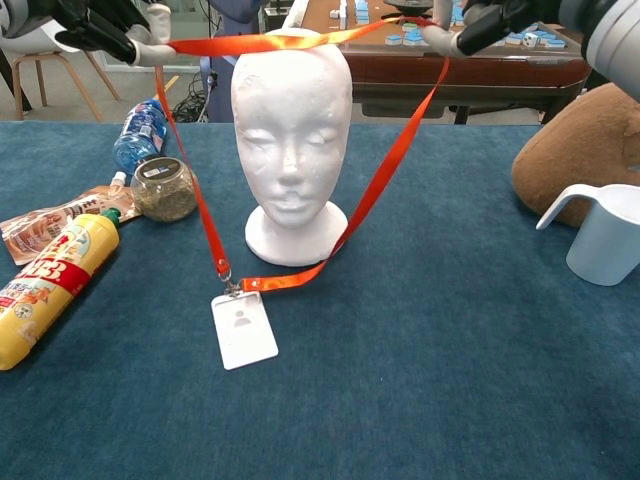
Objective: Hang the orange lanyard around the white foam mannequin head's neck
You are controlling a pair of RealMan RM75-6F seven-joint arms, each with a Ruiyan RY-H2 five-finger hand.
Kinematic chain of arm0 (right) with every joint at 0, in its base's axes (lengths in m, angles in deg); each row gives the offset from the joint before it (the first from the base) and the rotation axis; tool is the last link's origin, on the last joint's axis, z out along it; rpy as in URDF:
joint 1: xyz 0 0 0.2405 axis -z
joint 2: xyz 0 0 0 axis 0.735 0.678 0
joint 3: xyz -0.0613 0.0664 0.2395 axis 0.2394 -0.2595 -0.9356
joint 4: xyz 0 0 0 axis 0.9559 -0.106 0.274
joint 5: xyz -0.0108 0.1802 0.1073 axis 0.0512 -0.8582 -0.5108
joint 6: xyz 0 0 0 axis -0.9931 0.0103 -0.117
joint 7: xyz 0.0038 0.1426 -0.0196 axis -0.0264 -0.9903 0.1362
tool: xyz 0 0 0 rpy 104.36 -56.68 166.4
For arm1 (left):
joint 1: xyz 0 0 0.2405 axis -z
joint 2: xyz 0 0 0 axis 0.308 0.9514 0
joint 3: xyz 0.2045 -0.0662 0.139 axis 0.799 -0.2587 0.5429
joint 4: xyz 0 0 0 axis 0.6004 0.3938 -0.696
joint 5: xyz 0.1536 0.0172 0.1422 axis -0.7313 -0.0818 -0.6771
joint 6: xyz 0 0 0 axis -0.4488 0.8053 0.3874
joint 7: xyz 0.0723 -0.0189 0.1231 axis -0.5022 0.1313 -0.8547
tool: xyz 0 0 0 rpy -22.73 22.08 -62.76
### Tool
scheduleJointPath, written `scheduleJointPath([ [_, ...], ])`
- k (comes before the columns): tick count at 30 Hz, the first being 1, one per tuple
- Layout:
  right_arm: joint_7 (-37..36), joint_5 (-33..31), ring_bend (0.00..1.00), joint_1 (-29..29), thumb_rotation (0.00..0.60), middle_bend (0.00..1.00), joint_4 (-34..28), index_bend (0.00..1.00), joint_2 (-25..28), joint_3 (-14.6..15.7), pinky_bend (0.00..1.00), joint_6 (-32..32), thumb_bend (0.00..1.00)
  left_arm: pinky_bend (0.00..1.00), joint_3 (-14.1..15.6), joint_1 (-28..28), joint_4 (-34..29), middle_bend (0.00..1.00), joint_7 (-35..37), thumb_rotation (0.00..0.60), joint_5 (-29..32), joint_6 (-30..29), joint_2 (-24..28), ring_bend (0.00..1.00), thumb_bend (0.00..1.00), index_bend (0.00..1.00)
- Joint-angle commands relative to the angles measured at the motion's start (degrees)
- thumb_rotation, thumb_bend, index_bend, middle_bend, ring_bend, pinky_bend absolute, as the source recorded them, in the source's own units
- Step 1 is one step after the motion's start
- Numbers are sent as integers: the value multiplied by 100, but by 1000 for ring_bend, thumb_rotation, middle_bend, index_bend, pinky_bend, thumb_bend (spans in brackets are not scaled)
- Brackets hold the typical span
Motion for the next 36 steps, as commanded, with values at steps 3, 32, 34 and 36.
scheduleJointPath([
  [3, 145, -292, 1000, -201, 600, 1000, 240, 622, -166, -204, 1000, 35, 409, 964, -97, 178, 210, 857, -113, 600, 287, 112, -109, 874, 323, 620],
  [32, 288, -1806, 1000, -1138, 600, 1000, 1220, 95, -654, -833, 1000, 497, 387, 862, -479, 1043, 1567, 489, -806, 600, 1918, 392, -1022, 496, 323, 358],
  [34, 341, -1898, 1000, -1181, 600, 1000, 1191, 29, -629, -838, 1000, 526, 383, 776, -492, 1070, 1580, 392, -831, 600, 2067, 494, -992, 414, 323, 314],
  [36, 405, -2000, 1000, -1233, 600, 1000, 1164, 4, -609, -846, 1000, 539, 365, 663, -502, 1115, 1625, 299, -885, 600, 2219, 573, -970, 320, 318, 270],
])
